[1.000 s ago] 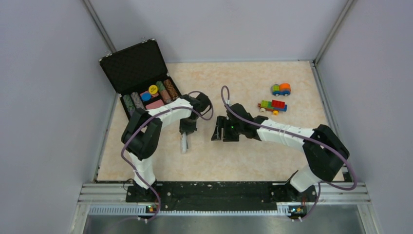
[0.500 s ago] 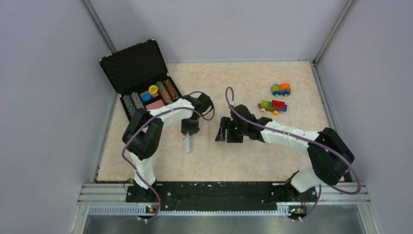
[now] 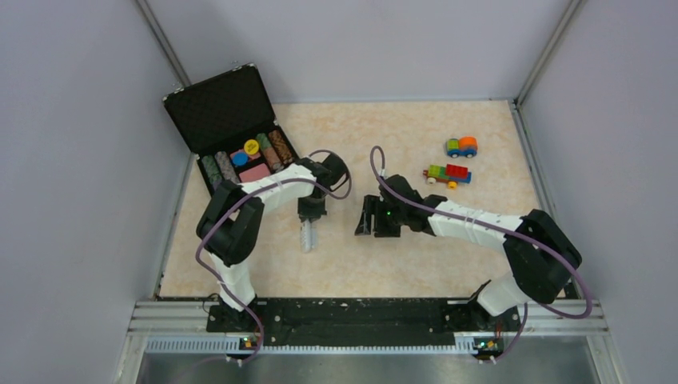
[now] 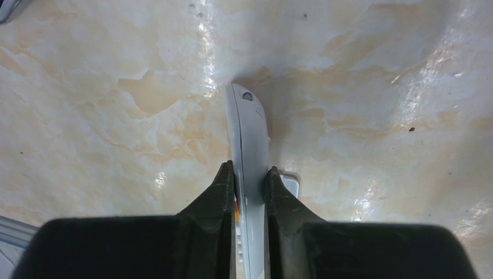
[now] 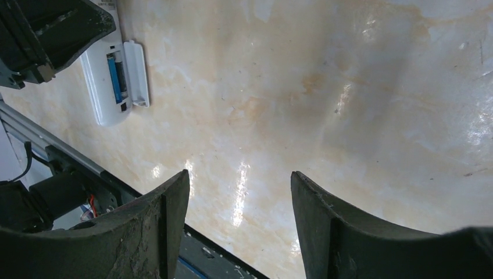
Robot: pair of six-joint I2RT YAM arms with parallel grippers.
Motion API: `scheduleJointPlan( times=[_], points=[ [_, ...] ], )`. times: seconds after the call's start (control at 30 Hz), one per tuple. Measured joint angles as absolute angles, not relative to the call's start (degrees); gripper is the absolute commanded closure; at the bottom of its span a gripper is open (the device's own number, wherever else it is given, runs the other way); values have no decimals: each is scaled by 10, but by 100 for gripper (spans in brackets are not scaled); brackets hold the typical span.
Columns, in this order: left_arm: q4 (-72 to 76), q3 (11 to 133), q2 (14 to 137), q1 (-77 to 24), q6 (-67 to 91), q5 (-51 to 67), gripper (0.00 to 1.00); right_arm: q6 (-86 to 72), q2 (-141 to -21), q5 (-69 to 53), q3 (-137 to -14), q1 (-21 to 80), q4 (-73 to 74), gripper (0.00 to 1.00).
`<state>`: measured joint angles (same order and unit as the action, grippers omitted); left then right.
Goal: Load the batteries into the remote control
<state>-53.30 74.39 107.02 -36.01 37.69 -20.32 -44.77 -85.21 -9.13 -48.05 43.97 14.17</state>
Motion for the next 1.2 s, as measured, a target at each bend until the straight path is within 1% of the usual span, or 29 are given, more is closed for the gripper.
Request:
scheduleJointPlan(
  times=[0.13,0.23,0.33,0.43,0.47,0.57,0.67,0.73,0.87,1.0,1.2],
  points=[
    [-509,700,1032,-358,378,-201,100,-444,-852,-96,-474,439,135,39],
    [-491,646,966,-349,384,-188,100,-438,-852,-96,-473,441,122,45],
    [-466,593,862,-323,396,-176,100,-432,-859,-87,-476,451,112,52],
    [-446,551,735,-282,411,-179,100,-420,-894,-62,-503,486,108,59],
    [-441,540,689,-266,417,-185,100,-415,-908,-58,-516,500,106,60],
    [-439,529,584,-230,427,-221,100,-383,-959,-41,-568,547,96,60],
    [-447,532,502,-201,433,-265,100,-327,-1000,-35,-615,583,75,56],
    [-463,540,477,-185,434,-285,100,-288,-1019,-32,-638,600,65,55],
    [-496,569,458,-159,435,-312,100,-213,-1058,-35,-680,615,54,55],
    [-511,587,460,-151,437,-316,100,-147,-1096,-38,-712,619,58,60],
    [-516,593,463,-140,439,-310,100,-81,-1134,-44,-738,626,86,60]
  ],
)
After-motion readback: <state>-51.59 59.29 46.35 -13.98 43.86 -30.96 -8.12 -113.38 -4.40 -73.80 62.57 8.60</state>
